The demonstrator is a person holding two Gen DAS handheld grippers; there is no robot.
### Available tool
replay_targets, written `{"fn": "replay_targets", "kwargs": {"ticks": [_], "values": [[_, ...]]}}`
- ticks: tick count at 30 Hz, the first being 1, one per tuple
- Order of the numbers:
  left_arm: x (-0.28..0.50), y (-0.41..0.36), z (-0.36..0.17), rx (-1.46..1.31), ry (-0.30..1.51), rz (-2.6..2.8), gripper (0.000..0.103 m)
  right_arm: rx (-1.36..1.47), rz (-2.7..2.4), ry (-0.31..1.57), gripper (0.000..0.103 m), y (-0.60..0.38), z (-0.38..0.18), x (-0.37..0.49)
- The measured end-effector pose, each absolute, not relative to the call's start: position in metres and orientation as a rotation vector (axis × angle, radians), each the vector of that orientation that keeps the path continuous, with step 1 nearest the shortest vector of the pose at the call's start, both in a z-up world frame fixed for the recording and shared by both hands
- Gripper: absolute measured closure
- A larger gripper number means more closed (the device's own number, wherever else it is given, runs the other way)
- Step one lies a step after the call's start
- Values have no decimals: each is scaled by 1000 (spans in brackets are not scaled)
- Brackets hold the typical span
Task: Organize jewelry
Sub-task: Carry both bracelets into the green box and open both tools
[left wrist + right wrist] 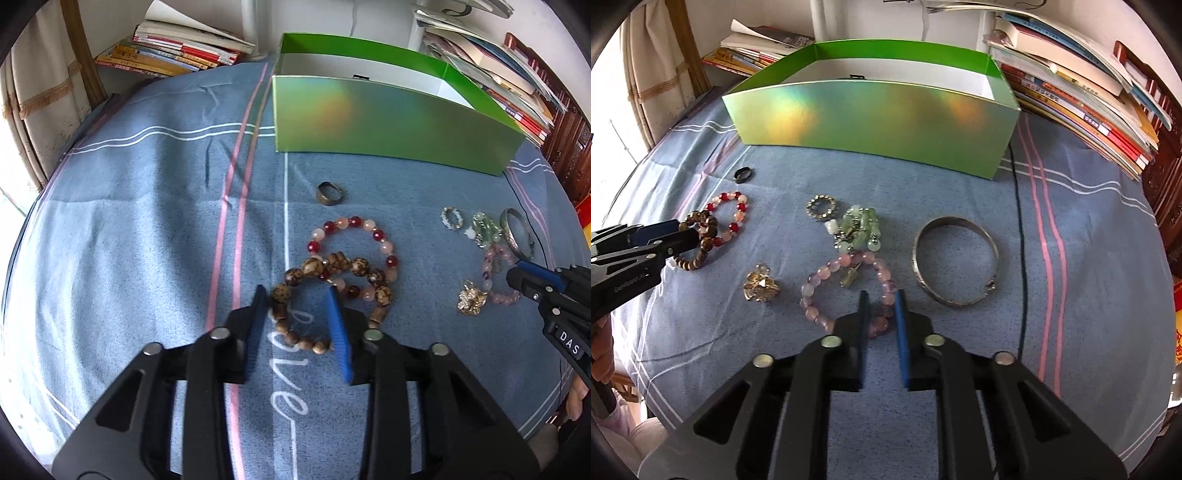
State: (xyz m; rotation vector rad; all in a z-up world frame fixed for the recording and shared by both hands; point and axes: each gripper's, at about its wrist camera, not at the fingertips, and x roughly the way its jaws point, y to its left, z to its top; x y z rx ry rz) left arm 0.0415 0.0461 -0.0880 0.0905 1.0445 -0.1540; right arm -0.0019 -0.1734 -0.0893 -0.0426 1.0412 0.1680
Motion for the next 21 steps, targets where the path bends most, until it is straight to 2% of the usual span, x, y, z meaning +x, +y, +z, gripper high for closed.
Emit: {"fn": "replay_targets", "kwargs": {"ticks": [1,2,8,21], "values": [[41,45,-88,88,1044,-157,82,-42,171,1041,95,-173,-89,-2],[41,45,-88,86,1044,-162,91,-42,174,1042,95,-173,-89,-2],[39,41,-79,80,1025,-187,91,-28,185,1027,95,-176,-79,-1],[45,22,9,128,791,-275,91,-66,203,774,95,-178,7,5]]}}
